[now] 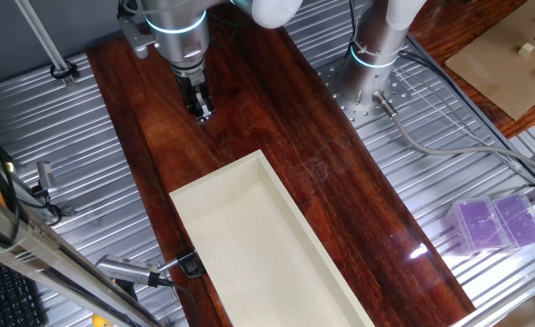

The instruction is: Turn off the water tap

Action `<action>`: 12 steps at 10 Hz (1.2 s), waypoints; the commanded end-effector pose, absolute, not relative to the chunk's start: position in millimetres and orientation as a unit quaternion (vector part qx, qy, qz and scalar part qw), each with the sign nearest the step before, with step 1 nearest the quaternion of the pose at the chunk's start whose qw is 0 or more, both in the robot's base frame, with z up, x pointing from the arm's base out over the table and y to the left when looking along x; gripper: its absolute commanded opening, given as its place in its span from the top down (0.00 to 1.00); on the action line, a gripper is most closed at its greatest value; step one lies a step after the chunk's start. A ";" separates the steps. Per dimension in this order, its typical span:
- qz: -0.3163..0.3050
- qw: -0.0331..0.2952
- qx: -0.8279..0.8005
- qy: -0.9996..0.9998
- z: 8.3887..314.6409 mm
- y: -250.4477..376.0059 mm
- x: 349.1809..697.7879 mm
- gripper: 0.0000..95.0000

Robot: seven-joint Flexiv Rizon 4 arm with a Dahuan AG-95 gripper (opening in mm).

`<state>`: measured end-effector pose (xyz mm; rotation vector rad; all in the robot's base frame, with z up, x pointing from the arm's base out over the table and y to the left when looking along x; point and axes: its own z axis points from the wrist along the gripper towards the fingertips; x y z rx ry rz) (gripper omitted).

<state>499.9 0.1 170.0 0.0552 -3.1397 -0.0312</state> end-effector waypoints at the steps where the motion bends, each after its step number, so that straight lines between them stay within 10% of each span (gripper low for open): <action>1: -0.009 0.000 0.017 -1.000 169.9 0.0 499.7 1.00; 12: -0.011 0.000 0.024 -1.000 169.8 0.0 499.3 1.00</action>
